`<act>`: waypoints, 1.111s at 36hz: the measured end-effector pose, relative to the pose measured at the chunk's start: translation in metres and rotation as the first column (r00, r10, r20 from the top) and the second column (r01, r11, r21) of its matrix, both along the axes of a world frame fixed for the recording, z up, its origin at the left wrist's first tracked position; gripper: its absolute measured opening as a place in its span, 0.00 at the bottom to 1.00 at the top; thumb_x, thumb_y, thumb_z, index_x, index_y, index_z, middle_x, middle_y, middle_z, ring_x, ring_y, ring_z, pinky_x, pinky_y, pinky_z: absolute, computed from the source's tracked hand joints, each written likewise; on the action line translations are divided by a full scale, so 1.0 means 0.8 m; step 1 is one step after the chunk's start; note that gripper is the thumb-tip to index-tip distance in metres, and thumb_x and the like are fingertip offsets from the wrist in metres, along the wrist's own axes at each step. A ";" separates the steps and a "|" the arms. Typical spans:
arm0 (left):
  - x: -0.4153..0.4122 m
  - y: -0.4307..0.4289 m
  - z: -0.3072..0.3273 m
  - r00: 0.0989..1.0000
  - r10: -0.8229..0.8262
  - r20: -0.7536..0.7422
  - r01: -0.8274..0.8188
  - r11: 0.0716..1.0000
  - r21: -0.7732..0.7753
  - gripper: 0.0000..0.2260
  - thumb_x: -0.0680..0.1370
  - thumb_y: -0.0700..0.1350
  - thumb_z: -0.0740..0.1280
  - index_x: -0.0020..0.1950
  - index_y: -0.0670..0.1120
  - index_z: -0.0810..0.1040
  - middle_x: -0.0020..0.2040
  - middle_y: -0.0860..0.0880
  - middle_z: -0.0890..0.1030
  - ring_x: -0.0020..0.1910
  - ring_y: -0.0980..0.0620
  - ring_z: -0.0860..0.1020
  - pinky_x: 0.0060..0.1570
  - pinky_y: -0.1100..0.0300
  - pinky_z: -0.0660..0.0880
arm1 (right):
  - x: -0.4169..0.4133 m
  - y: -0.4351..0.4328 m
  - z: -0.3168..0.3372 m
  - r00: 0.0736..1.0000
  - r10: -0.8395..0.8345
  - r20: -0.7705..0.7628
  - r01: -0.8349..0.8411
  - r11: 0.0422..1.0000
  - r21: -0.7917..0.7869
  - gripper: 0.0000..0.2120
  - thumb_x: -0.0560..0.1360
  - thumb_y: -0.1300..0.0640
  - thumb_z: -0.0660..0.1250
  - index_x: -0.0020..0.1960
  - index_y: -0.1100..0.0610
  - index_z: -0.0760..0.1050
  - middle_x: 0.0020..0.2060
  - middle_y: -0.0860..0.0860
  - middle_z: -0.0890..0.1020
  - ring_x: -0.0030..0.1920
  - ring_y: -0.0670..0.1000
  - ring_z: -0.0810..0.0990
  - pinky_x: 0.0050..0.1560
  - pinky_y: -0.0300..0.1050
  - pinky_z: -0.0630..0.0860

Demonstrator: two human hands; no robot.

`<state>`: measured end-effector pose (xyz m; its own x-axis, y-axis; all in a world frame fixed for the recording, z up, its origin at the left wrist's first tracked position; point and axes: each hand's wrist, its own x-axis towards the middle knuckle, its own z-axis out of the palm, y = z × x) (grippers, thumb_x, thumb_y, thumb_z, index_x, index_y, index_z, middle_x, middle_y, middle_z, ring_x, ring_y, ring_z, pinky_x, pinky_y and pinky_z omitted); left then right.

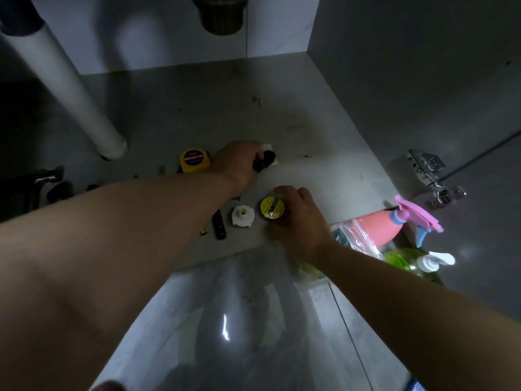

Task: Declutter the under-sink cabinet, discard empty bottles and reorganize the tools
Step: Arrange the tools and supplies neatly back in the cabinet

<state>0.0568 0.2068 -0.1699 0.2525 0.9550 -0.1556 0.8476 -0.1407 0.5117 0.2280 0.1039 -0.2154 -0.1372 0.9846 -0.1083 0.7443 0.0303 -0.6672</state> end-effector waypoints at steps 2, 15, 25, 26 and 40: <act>0.003 0.000 -0.002 0.999 -0.007 -0.054 0.007 1.000 -0.001 0.17 0.78 0.38 0.70 0.67 0.45 0.77 0.66 0.41 0.77 0.65 0.41 0.76 0.63 0.49 0.74 | 0.010 -0.004 0.001 1.000 0.016 -0.007 -0.016 1.000 0.009 0.33 0.69 0.52 0.74 0.70 0.44 0.64 0.62 0.48 0.70 0.53 0.49 0.75 0.49 0.44 0.75; 0.073 -0.089 0.018 0.968 -0.215 -0.131 0.250 0.876 0.412 0.10 0.75 0.42 0.65 0.56 0.44 0.79 0.56 0.42 0.76 0.59 0.39 0.73 0.55 0.48 0.70 | 0.138 -0.130 0.001 0.984 -0.004 0.177 0.037 0.982 -0.185 0.16 0.76 0.51 0.68 0.32 0.48 0.68 0.26 0.45 0.72 0.30 0.45 0.70 0.36 0.44 0.66; 0.150 -0.222 -0.044 0.796 -0.553 -0.244 0.582 0.811 0.062 0.27 0.75 0.45 0.66 0.75 0.55 0.69 0.78 0.46 0.61 0.77 0.45 0.62 0.70 0.50 0.66 | 0.219 -0.317 -0.050 0.734 -0.265 0.626 0.631 0.608 -0.482 0.27 0.72 0.32 0.60 0.48 0.55 0.80 0.44 0.54 0.85 0.47 0.57 0.84 0.49 0.45 0.79; 0.153 -0.228 -0.050 0.813 -0.525 -0.254 0.540 0.841 -0.010 0.31 0.76 0.45 0.67 0.78 0.57 0.64 0.81 0.46 0.56 0.80 0.45 0.56 0.73 0.47 0.62 | 0.223 -0.329 -0.055 0.716 -0.315 0.623 0.672 0.552 -0.494 0.26 0.71 0.32 0.62 0.49 0.55 0.79 0.43 0.53 0.85 0.44 0.55 0.85 0.48 0.45 0.81; 0.157 -0.220 -0.080 0.873 -0.450 -0.189 0.392 0.878 -0.275 0.29 0.75 0.50 0.69 0.75 0.57 0.64 0.77 0.50 0.65 0.75 0.43 0.65 0.68 0.41 0.66 | 0.191 -0.348 -0.081 0.662 -0.737 0.136 0.488 0.287 -0.824 0.09 0.72 0.56 0.76 0.47 0.58 0.79 0.32 0.55 0.86 0.36 0.54 0.87 0.47 0.52 0.85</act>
<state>0.1828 0.0308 -0.2338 0.5502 0.6989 -0.4571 0.8328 -0.4195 0.3611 0.3806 -0.1747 -0.2805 0.3286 0.3173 -0.8896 0.1279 -0.9482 -0.2909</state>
